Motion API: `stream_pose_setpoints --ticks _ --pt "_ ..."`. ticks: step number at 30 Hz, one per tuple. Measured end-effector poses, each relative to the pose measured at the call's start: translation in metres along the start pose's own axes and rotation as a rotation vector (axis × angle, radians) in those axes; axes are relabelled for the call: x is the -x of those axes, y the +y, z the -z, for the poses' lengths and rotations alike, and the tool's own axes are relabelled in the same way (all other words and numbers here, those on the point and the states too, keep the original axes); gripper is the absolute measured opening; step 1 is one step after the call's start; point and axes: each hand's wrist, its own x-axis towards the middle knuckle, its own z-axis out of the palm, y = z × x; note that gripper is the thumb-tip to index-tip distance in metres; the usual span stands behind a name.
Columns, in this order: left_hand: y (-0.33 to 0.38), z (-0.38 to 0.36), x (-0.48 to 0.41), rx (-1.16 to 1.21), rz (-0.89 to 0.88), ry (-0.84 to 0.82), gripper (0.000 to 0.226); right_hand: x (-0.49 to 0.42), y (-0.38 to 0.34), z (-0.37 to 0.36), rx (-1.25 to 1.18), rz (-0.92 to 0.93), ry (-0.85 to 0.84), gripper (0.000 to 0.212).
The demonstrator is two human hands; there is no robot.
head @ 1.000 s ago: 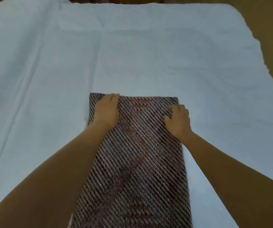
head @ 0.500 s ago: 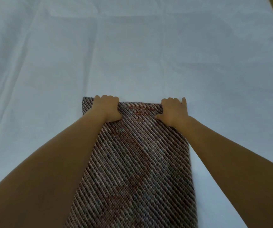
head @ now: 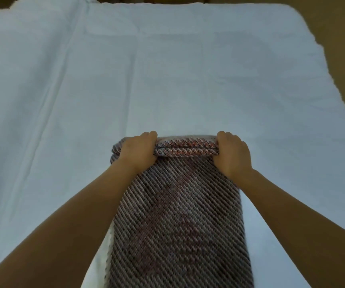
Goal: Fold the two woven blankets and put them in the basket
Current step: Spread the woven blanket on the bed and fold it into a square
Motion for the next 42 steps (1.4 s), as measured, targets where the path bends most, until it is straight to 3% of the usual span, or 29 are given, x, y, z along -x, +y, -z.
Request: stream_pose_setpoints --ticks 5,10,17,23,25,27,30,32,36,39,42 --pt "0.023 -0.016 0.121 0.134 0.023 0.027 0.033 0.111 -0.020 0.017 -0.159 0.011 -0.013 0.018" --pt "0.033 -0.043 0.217 0.013 -0.091 0.014 0.039 0.214 -0.026 0.017 -0.029 0.088 -0.114 0.024" --pt "0.044 -0.104 0.308 -0.028 -0.075 -0.143 0.035 0.307 -0.034 -0.021 0.139 0.060 -0.350 0.027" --pt "0.047 -0.133 0.327 -0.002 -0.007 -0.335 0.055 0.329 -0.032 -0.043 0.137 0.025 -0.444 0.030" --pt "0.046 -0.135 0.325 0.088 0.016 -0.321 0.060 0.325 -0.036 -0.043 0.004 0.010 -0.364 0.025" --pt "0.044 -0.131 0.319 0.198 0.051 -0.215 0.057 0.315 -0.040 -0.039 -0.194 -0.101 -0.175 0.016" --pt "0.042 -0.124 0.296 0.230 0.088 -0.044 0.051 0.282 -0.036 -0.029 -0.436 -0.429 0.163 0.017" --pt "0.045 -0.118 0.278 0.207 0.103 -0.011 0.053 0.252 -0.029 -0.021 -0.607 -0.686 0.259 0.032" --pt "0.072 -0.111 0.244 0.170 0.014 -0.058 0.066 0.199 -0.009 -0.010 -1.015 -1.033 -0.081 0.052" --pt "0.100 -0.110 0.221 0.147 -0.016 -0.115 0.079 0.172 0.006 -0.004 -1.194 -1.075 -0.248 0.053" --pt "0.124 -0.113 0.201 0.125 0.019 -0.173 0.099 0.154 0.016 -0.007 -1.290 -1.044 -0.240 0.035"
